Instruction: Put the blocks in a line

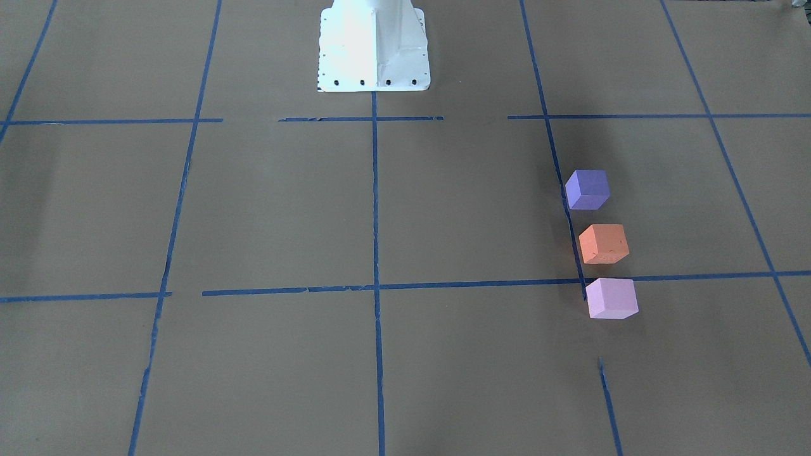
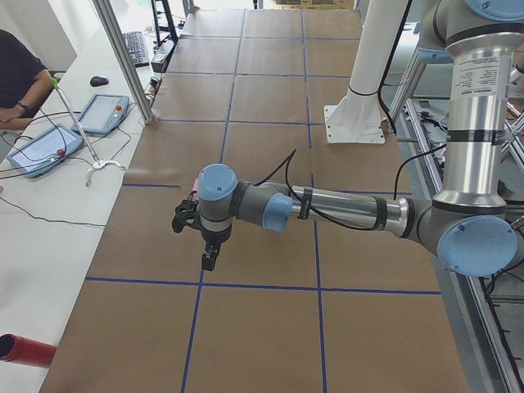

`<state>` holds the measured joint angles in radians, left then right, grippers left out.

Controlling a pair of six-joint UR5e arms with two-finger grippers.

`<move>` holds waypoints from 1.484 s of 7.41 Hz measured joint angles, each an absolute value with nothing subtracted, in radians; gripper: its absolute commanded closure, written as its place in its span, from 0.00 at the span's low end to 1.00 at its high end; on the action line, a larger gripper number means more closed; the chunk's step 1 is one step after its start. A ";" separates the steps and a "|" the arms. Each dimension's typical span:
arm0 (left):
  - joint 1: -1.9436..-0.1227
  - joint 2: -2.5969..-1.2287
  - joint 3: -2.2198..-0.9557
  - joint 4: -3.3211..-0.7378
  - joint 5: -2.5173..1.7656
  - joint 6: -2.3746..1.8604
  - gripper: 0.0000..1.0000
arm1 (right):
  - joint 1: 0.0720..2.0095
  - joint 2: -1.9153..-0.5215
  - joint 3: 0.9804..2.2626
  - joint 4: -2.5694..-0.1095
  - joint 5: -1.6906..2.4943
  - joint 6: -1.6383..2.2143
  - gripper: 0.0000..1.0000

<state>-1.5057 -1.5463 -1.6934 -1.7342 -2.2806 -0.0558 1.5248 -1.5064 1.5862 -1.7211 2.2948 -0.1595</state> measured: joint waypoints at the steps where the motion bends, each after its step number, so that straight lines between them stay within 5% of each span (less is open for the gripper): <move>1: -1.517 -1.535 -1.690 -1.744 -2.282 -0.062 0.00 | 1.525 -1.506 1.586 -1.721 2.295 -0.160 0.00; 11: -1.617 -1.461 -1.700 -1.600 -2.322 0.014 0.00 | 1.525 -1.506 1.586 -1.721 2.295 -0.160 0.00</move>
